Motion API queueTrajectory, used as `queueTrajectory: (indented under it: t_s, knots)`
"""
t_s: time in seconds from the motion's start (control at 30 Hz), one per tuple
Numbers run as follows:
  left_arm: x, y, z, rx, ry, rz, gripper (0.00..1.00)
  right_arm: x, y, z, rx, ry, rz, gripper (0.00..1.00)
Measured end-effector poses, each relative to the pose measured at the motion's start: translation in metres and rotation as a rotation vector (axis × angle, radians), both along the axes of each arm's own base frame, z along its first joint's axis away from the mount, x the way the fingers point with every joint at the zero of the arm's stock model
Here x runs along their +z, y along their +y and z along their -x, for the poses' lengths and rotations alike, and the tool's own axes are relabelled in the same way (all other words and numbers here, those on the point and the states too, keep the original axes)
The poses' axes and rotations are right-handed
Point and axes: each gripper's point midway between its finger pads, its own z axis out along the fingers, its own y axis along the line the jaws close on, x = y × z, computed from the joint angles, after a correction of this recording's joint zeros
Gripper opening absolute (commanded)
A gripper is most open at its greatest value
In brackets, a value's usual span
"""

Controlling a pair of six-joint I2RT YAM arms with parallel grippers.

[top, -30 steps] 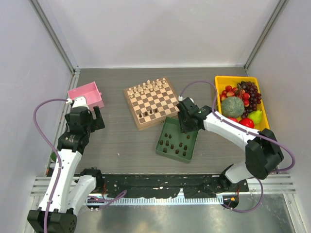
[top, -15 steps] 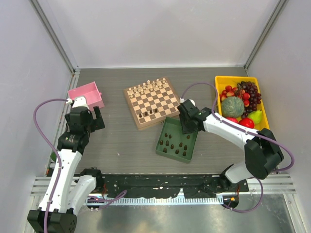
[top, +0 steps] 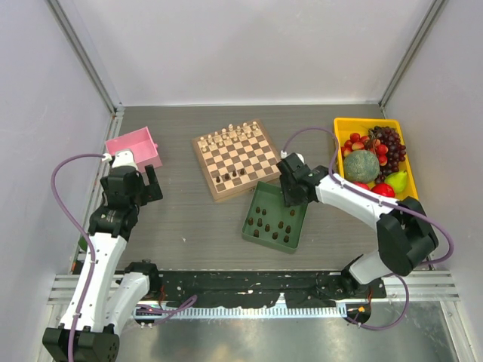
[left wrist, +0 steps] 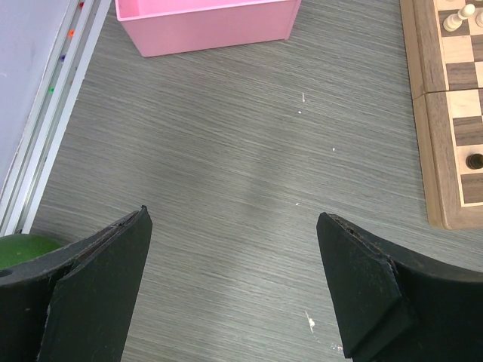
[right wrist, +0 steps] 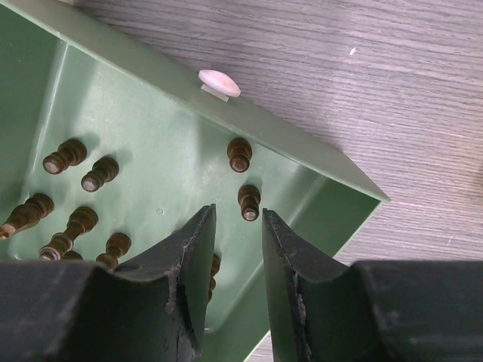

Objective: Set up the chess pieces on the board

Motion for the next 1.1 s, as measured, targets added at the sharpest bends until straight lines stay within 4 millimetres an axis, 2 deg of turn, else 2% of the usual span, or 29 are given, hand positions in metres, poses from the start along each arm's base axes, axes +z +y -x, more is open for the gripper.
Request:
queueTrajectory:
  t_s: [0.23, 0.47, 1.1]
  knots:
    - [0.0, 0.0, 0.0, 0.001, 0.0, 0.0, 0.99, -0.008, 0.004, -0.004, 0.003, 0.008, -0.001, 0.37]
    - [0.0, 0.0, 0.0, 0.0, 0.0, 0.0, 0.99, -0.025, 0.007, -0.007, 0.006, 0.037, 0.019, 0.36]
    - [-0.001, 0.0, 0.0, 0.0, 0.006, -0.001, 0.99, -0.037, 0.007, -0.018, 0.012, 0.021, 0.05, 0.31]
